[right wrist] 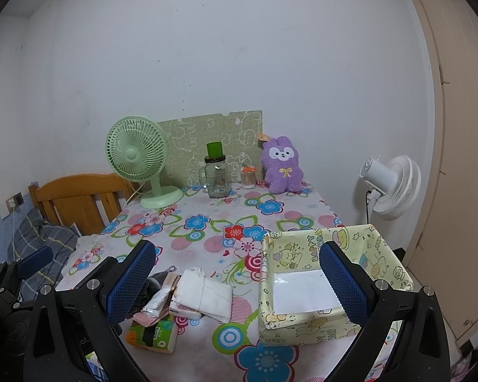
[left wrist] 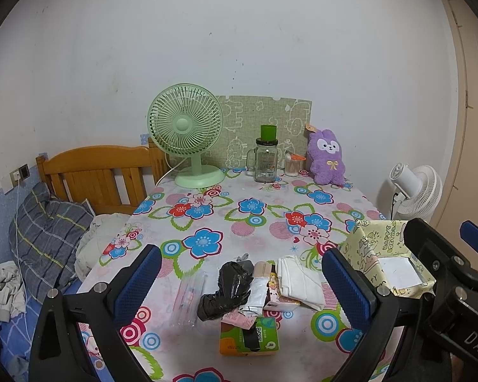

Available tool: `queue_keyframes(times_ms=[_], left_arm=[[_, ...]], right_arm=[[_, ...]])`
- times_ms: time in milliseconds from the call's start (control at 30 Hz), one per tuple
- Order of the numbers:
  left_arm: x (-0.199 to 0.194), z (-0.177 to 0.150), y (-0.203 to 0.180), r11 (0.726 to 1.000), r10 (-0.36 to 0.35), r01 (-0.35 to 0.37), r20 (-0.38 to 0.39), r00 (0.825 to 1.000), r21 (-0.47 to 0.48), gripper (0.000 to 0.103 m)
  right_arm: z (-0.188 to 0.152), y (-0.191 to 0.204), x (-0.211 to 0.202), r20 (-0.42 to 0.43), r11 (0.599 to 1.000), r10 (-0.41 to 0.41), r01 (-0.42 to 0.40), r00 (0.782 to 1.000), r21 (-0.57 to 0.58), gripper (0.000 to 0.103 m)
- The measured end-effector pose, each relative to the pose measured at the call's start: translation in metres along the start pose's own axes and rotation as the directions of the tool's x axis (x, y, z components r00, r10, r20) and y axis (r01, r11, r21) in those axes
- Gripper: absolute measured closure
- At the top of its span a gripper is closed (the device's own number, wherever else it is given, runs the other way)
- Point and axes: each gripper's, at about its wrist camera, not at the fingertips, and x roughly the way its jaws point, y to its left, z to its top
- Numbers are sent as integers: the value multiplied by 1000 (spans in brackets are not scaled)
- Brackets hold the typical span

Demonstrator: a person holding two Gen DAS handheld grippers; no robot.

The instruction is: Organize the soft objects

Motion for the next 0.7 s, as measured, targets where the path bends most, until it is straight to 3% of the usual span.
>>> queue_keyframes(times_ms=[700], left_arm=[[-2, 0, 1, 1000, 6, -6, 4, 1000, 2, 2]], right_arm=[[1, 3, 0, 5, 1000, 0, 0, 1000, -3, 0]])
